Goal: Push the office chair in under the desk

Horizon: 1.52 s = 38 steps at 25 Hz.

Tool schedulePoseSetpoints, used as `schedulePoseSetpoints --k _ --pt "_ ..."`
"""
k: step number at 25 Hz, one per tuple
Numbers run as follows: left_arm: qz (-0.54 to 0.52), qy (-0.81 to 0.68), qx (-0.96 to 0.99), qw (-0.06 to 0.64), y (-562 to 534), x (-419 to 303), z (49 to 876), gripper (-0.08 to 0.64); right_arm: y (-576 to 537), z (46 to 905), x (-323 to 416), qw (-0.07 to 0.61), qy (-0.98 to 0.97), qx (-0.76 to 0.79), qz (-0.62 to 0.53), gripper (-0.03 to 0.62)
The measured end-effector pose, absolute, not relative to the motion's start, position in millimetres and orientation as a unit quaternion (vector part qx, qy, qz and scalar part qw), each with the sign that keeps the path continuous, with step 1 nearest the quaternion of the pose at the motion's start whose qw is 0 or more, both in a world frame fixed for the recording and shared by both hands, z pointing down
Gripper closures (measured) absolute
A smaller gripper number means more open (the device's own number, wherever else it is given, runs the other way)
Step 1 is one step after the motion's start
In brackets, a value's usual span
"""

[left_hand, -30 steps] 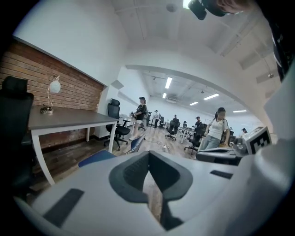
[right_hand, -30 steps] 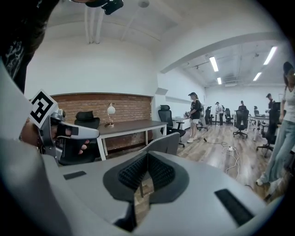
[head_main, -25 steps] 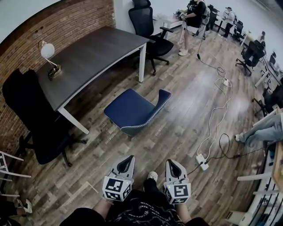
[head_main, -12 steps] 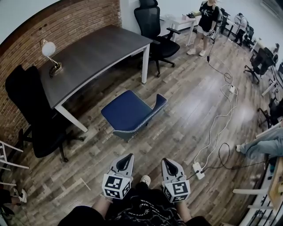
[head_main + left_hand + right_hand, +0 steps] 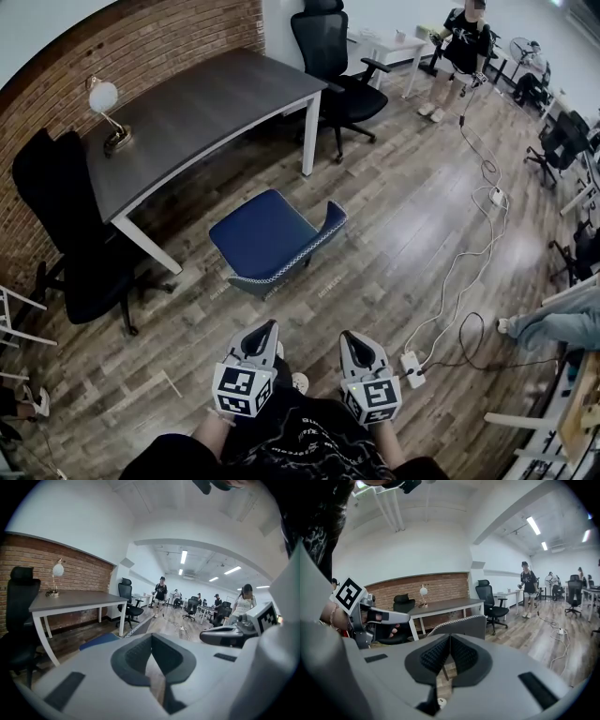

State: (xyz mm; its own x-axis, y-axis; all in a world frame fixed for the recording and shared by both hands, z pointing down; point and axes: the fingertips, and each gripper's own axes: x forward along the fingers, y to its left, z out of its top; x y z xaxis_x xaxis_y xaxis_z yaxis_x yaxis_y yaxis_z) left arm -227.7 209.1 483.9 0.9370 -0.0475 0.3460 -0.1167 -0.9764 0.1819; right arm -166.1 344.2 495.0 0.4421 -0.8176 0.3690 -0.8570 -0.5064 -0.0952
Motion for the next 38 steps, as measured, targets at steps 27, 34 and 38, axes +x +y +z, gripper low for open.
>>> schedulePoseSetpoints --k 27,34,38 --pt "0.207 -0.035 0.969 0.131 96.0 -58.2 512.6 0.552 249.2 500.7 4.8 0.105 -0.511 0.824 0.222 0.586" --pt "0.227 0.002 0.962 0.151 85.5 -38.9 525.4 0.552 221.5 511.6 32.5 0.113 -0.534 0.809 0.219 0.586" --pt "0.244 0.033 0.958 0.145 89.9 -34.6 530.7 0.552 208.5 514.4 41.8 0.125 -0.539 0.804 0.218 0.586"
